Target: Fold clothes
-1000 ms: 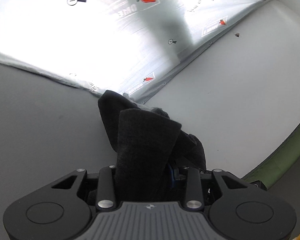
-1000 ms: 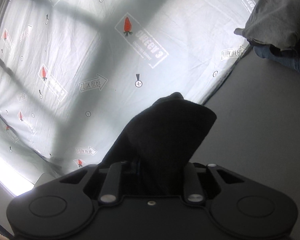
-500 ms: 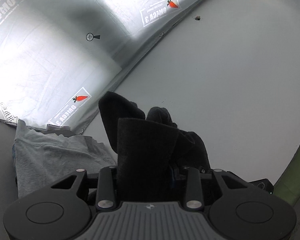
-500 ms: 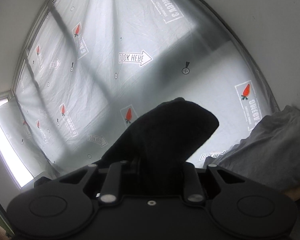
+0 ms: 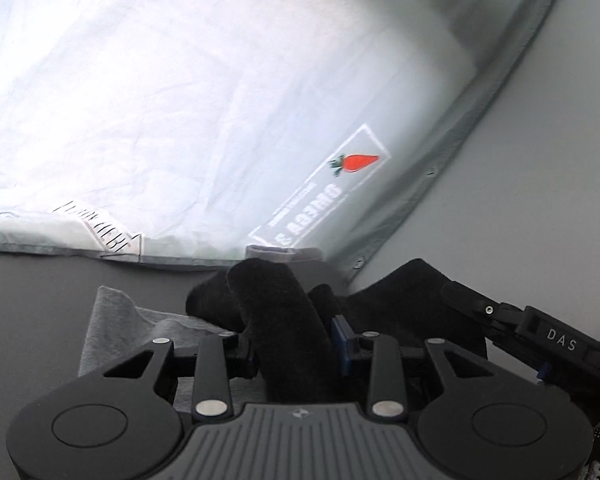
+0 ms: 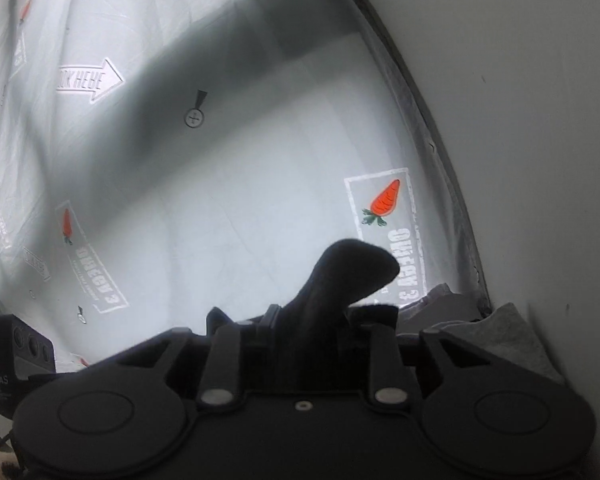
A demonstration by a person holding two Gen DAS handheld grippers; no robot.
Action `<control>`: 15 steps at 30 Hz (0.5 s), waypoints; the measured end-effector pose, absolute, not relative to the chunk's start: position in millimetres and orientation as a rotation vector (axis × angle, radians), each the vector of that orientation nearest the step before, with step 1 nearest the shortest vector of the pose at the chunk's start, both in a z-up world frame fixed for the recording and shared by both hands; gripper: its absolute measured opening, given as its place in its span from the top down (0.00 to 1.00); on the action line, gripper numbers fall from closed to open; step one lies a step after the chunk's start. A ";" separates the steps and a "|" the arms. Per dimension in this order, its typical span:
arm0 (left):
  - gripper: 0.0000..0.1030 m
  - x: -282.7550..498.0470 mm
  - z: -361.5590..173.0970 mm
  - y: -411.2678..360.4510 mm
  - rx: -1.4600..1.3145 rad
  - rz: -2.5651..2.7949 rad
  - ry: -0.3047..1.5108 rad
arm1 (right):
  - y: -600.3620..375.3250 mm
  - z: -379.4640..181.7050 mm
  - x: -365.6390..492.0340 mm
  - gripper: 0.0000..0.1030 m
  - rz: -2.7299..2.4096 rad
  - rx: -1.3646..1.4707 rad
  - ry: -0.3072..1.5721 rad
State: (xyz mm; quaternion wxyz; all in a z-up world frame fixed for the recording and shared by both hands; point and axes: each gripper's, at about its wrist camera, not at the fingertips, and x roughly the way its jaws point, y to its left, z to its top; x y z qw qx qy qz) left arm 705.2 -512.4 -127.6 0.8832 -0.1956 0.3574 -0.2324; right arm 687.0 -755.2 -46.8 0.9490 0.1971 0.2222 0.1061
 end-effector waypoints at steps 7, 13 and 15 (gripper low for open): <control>0.52 719.5 -122.8 -488.1 -0.373 -0.323 0.631 | -735.2 -51.1 707.6 0.64 0.078 0.133 0.437; 0.41 699.5 -72.3 -487.7 -0.294 -0.298 0.538 | -709.3 -37.5 671.5 0.42 -0.066 -0.167 0.268; 0.29 670.3 -60.7 -506.0 -0.292 -0.375 0.502 | -705.0 -33.7 656.7 0.32 0.012 -0.150 0.261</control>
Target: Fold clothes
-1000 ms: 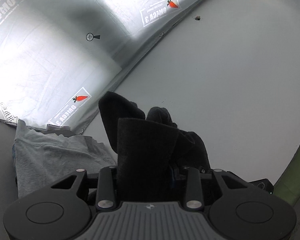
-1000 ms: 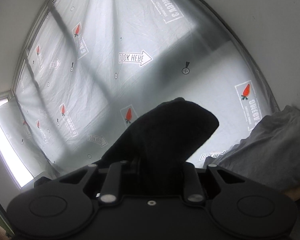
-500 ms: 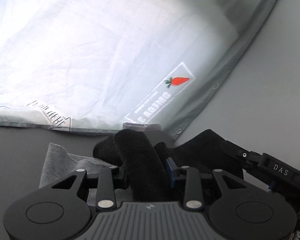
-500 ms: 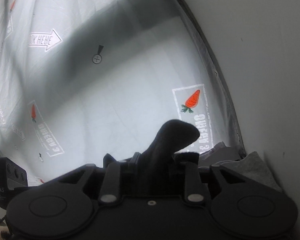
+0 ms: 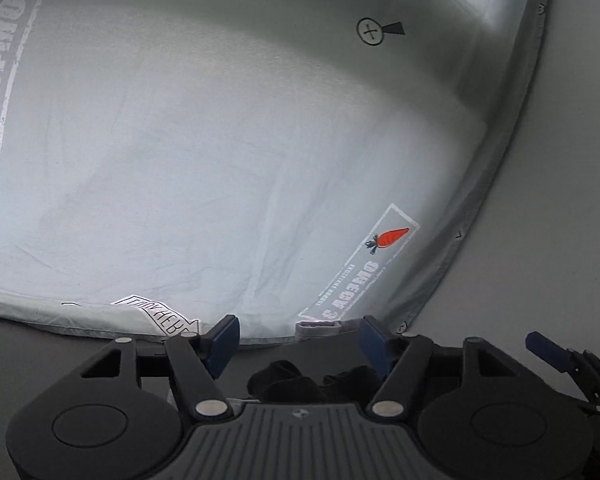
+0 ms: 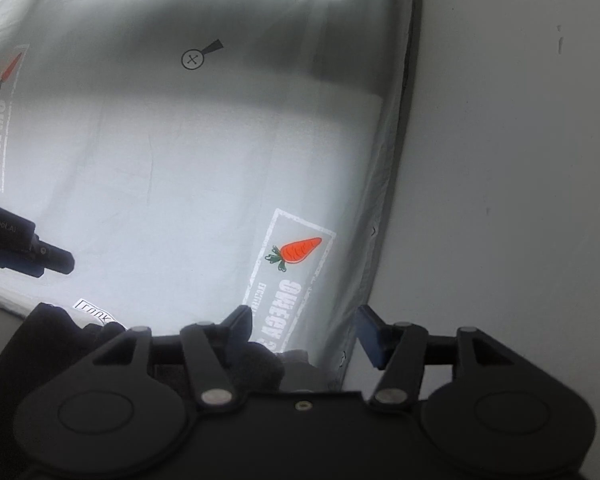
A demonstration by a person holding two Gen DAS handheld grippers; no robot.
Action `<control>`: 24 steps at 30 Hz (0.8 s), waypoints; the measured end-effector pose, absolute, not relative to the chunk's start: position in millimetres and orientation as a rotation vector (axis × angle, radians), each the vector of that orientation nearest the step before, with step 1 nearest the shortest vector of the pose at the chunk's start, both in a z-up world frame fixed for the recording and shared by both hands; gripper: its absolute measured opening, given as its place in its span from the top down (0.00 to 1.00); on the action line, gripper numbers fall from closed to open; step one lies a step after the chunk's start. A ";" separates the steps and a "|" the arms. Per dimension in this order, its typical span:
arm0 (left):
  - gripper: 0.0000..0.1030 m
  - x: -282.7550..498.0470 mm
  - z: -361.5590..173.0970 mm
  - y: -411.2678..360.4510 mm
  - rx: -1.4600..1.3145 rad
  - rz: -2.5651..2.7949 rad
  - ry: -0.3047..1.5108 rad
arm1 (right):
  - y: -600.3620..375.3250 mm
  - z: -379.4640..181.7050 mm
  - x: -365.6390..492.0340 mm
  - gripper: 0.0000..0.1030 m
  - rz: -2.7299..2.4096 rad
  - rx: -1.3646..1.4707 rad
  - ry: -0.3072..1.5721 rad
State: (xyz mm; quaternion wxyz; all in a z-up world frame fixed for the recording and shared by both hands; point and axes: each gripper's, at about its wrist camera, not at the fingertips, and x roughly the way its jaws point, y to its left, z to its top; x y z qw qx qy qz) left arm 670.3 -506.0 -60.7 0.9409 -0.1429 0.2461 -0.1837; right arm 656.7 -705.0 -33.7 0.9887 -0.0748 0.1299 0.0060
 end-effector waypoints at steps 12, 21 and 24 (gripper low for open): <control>0.15 661.5 -123.3 -540.3 -0.310 -0.285 0.615 | -721.6 -76.1 658.6 0.12 0.250 0.105 0.486; 0.12 612.7 -67.1 -472.5 -0.286 -0.291 0.469 | -702.2 -32.1 630.1 0.04 0.115 0.048 0.466; 0.00 570.3 -40.6 -439.9 -0.282 -0.296 0.386 | -691.5 -0.3 593.1 0.00 0.165 0.168 0.368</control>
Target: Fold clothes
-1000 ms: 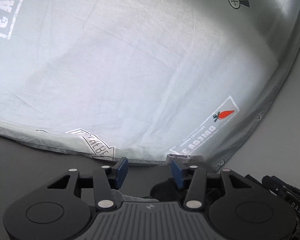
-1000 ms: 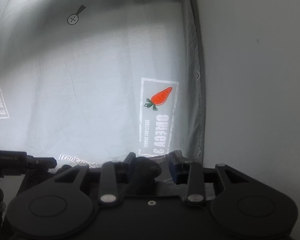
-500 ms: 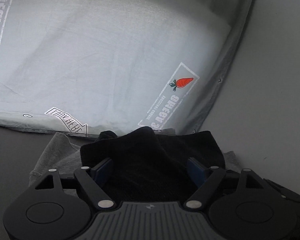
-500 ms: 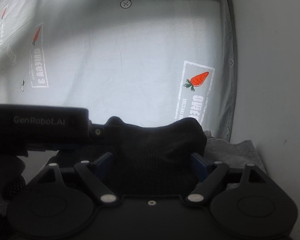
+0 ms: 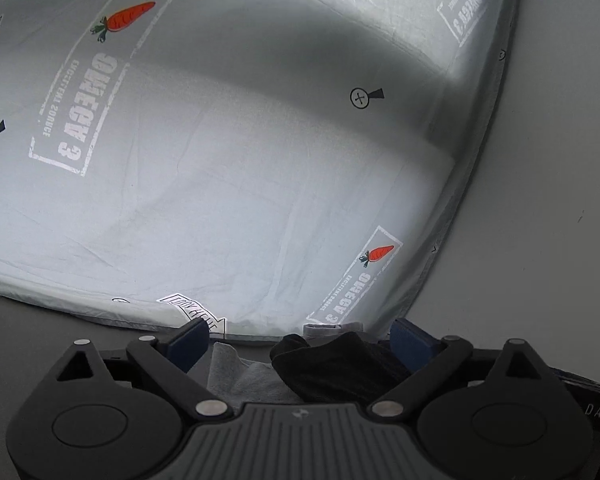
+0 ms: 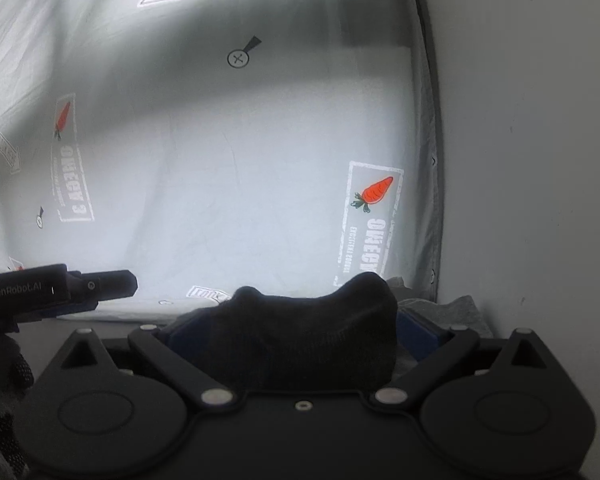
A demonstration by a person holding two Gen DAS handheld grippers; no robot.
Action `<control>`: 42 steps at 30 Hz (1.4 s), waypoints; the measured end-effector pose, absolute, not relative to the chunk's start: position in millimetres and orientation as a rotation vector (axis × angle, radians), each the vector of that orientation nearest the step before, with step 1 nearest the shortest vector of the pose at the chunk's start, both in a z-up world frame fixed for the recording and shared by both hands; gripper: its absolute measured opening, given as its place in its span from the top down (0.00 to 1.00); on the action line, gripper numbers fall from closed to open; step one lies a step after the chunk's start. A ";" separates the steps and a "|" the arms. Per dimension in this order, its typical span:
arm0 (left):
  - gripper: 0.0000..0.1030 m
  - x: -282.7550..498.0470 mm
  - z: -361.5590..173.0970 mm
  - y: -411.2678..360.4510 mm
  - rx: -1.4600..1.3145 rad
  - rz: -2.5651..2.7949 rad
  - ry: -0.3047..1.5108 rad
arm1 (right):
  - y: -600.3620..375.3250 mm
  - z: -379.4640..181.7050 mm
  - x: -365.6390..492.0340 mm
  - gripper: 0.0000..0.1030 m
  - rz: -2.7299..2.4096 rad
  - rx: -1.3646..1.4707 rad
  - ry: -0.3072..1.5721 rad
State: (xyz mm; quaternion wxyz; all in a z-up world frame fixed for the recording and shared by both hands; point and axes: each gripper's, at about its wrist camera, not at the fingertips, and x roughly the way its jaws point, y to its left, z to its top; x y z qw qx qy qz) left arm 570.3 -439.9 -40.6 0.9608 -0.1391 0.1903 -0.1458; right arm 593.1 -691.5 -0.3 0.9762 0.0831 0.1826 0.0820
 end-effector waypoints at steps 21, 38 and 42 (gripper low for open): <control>0.00 306.1 46.9 -238.5 -0.190 -0.003 0.222 | -444.6 73.7 387.5 0.00 0.193 0.135 0.202; 0.00 166.7 11.5 -1.9 -0.032 0.035 0.475 | -176.6 33.5 212.7 0.00 0.066 0.104 0.366; 0.00 138.4 4.3 22.0 -0.048 0.015 0.568 | -145.0 31.0 178.1 0.00 0.051 0.096 0.457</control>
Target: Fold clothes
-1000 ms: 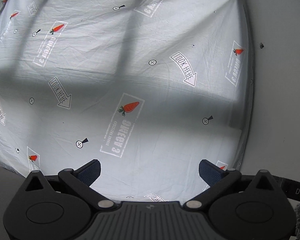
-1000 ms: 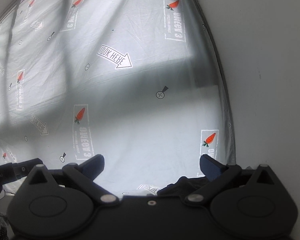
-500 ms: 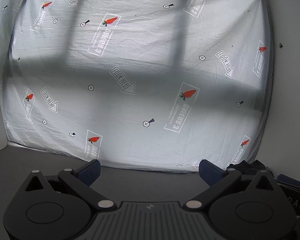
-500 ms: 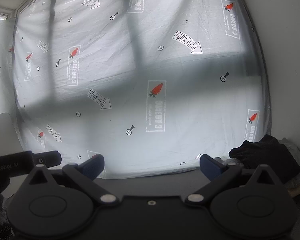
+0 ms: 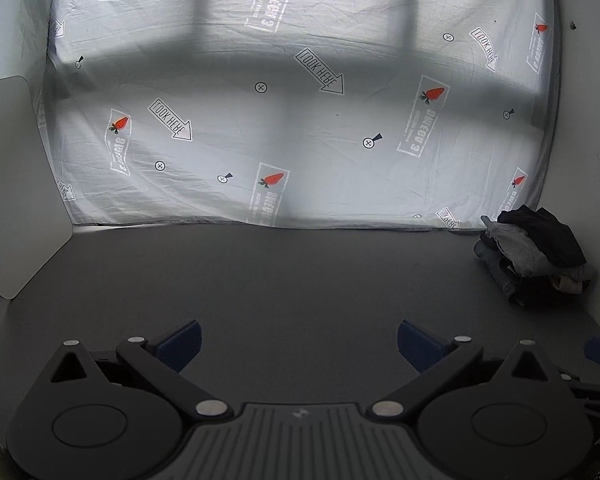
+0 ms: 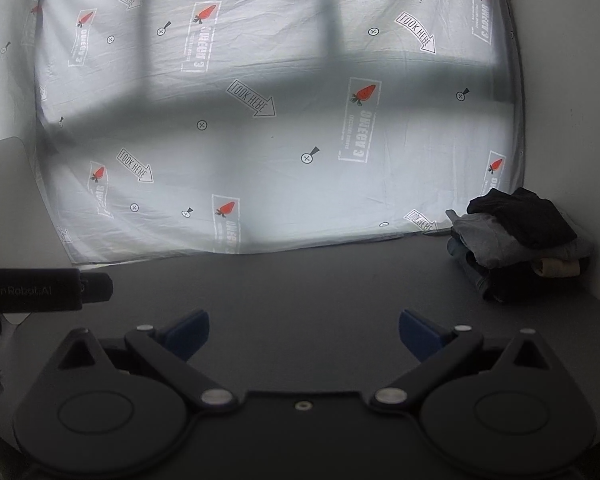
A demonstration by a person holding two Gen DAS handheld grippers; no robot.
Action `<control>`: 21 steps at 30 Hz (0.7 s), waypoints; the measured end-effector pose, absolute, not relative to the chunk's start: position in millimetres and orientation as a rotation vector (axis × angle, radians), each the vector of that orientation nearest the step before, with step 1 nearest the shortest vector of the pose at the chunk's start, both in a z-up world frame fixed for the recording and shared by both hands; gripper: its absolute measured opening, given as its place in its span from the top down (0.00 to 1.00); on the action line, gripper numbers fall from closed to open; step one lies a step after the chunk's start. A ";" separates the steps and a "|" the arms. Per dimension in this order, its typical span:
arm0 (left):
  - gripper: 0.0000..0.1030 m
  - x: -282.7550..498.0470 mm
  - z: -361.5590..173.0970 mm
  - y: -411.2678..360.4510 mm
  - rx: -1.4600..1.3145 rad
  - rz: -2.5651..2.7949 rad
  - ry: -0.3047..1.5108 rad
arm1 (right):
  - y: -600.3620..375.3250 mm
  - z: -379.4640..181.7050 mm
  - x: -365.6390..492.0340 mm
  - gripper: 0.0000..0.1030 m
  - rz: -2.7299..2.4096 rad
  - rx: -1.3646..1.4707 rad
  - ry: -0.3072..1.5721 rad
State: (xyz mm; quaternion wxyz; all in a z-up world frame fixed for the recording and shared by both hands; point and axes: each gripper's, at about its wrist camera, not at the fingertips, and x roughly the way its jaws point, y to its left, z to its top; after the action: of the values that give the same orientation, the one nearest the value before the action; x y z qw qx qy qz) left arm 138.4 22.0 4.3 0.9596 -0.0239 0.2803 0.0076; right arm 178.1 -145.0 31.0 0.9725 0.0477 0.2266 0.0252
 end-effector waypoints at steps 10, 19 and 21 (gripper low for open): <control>0.00 80.8 -17.4 41.9 -0.055 -0.021 0.658 | -113.0 19.7 122.4 0.00 0.009 0.026 0.539; 0.00 69.1 -22.1 56.0 -0.023 -0.032 0.660 | -96.1 9.4 106.6 0.01 0.001 -0.009 0.564; 0.00 66.9 -22.9 58.3 -0.011 -0.041 0.663 | -94.1 7.5 105.2 0.01 0.000 0.001 0.577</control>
State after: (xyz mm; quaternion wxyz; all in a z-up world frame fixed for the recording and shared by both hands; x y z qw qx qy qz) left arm 66.9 58.3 -22.9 0.9453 -0.0053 0.3256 -0.0201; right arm 105.2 -94.1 7.5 0.9586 0.0004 0.2847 0.0000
